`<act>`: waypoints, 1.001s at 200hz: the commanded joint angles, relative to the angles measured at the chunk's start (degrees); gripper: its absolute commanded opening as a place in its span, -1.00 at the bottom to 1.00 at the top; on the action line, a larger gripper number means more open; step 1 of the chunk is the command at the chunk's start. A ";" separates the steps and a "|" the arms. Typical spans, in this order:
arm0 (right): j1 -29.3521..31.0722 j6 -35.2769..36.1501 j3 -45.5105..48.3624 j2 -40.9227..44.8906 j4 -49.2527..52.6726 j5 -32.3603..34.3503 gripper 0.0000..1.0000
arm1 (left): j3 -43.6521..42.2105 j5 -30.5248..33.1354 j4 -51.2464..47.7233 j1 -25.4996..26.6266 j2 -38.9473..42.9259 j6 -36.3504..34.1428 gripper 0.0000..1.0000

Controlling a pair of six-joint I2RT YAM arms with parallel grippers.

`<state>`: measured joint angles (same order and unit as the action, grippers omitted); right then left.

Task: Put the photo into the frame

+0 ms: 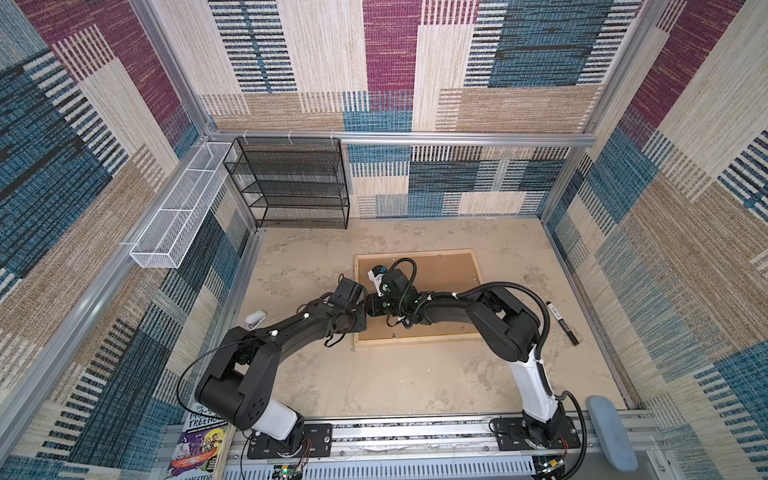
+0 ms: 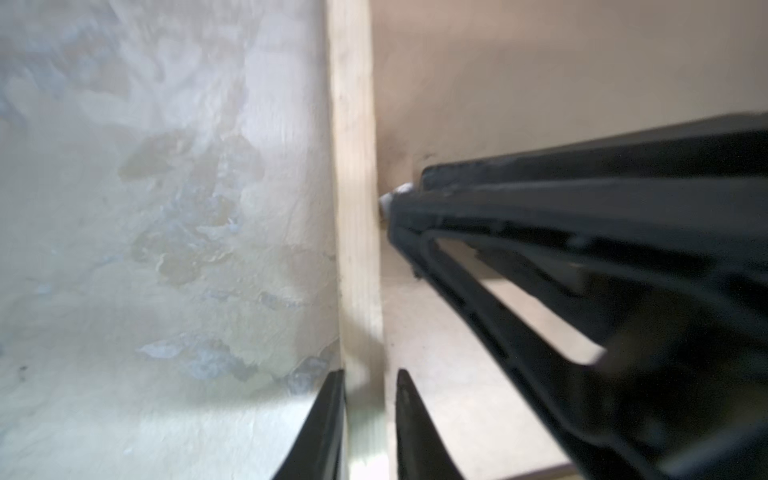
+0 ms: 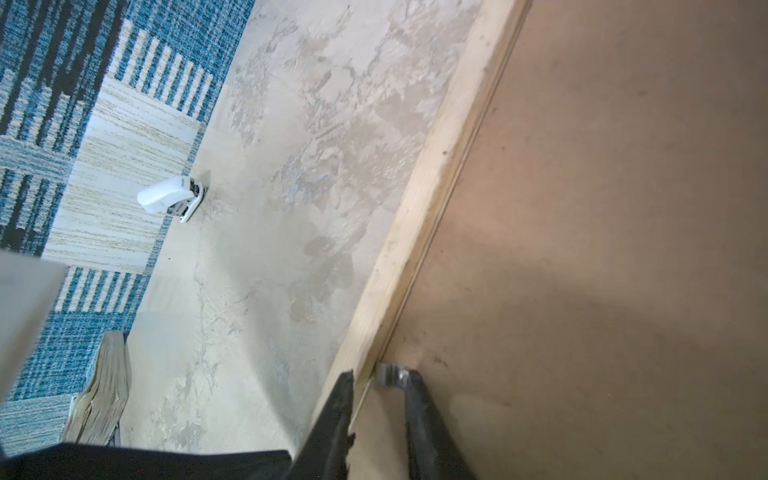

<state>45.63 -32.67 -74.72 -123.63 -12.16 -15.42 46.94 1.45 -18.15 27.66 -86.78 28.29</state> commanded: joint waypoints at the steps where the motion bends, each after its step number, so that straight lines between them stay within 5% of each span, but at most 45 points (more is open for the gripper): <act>1: -0.10 1.20 0.51 1.22 3.60 2.32 -0.30 | 0.80 -1.19 -0.95 -0.06 1.04 -0.54 -0.43; 75: -2.06 1.99 2.34 4.25 4.50 3.39 0.45 | -1.41 -0.39 -2.55 -0.06 2.77 -0.28 -0.48; 200: -5.56 3.84 7.26 8.85 4.69 4.99 0.61 | -0.34 -0.08 -0.07 -0.24 -2.28 -2.59 -0.77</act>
<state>40.99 -29.91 -68.69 -116.14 -8.36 -11.97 46.17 0.54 -20.36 27.59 -87.46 28.27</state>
